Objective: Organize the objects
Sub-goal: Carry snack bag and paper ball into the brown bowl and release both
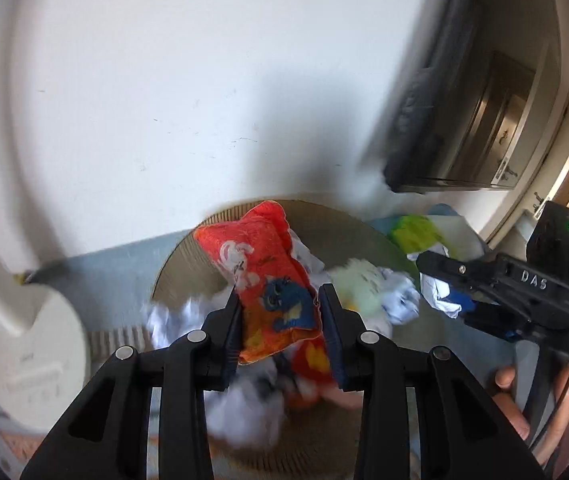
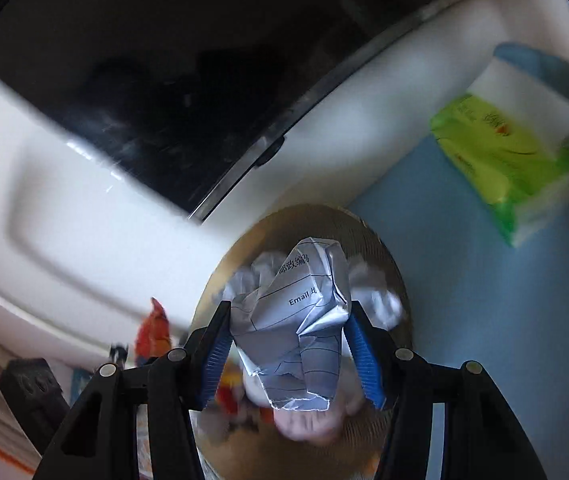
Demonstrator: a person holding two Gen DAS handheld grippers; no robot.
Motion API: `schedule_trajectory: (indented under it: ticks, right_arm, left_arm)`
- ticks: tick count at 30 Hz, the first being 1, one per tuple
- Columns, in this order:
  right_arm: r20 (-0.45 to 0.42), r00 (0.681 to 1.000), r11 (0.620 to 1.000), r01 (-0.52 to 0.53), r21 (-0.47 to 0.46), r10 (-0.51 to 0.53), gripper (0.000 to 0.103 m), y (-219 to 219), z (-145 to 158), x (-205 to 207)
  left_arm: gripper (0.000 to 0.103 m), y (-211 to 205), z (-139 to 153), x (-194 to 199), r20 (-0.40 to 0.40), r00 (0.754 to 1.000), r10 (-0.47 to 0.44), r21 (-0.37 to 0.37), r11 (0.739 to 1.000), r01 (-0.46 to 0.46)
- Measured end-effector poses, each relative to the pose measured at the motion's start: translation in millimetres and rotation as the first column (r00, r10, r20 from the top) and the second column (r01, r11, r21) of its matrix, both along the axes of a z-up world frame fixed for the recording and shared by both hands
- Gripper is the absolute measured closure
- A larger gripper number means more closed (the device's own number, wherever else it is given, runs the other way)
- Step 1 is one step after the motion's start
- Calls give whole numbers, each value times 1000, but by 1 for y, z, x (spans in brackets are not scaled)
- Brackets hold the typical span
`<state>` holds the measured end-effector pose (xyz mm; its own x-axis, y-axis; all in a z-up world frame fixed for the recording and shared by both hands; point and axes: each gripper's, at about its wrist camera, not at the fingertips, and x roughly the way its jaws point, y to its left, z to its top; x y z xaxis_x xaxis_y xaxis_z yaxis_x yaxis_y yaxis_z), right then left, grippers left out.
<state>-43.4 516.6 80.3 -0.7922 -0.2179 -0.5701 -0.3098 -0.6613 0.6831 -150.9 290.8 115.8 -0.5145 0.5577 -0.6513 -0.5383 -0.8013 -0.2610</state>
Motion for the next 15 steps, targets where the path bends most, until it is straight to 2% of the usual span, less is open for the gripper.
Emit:
schedule_trajectory:
  ticks: [4,5,7,8,11,13,15]
  right_arm:
    - [5,1000,999,9,36,-9,47,-1,-5,-40]
    - [6,1000,999,7,43,-7,45,-3,-7,-47]
    - [16,1000,997,-1,74,-1,22,-7,-8,-55]
    - [5,1000,995,-23,92,23,20,-12,-8,-56]
    - [-20,999,994,-35,107,37,18,-16,-4,-47]
    - [-29,999,996,-30,84,32,17,-16,0,-39]
    - [-24,999,997,-42,59,43,17,-18,5,-27]
  left_arm:
    - [67,14,-15,-20,29,999,-44,16,999,43]
    - [59,15,-19,-21,44,998,-49,16,999,49]
    - [49,14,-25,-25,75,996,-51,6,999,50]
    - [43,12,-27,-25,80,996,-50,0,999,50]
    - [42,-2,-24,-20,78,995,-56,19,998,54]
    - [42,-17,-15,-12,88,994,-60,60,997,55]
    - [42,-28,-6,-4,72,996,-48,68,997,43]
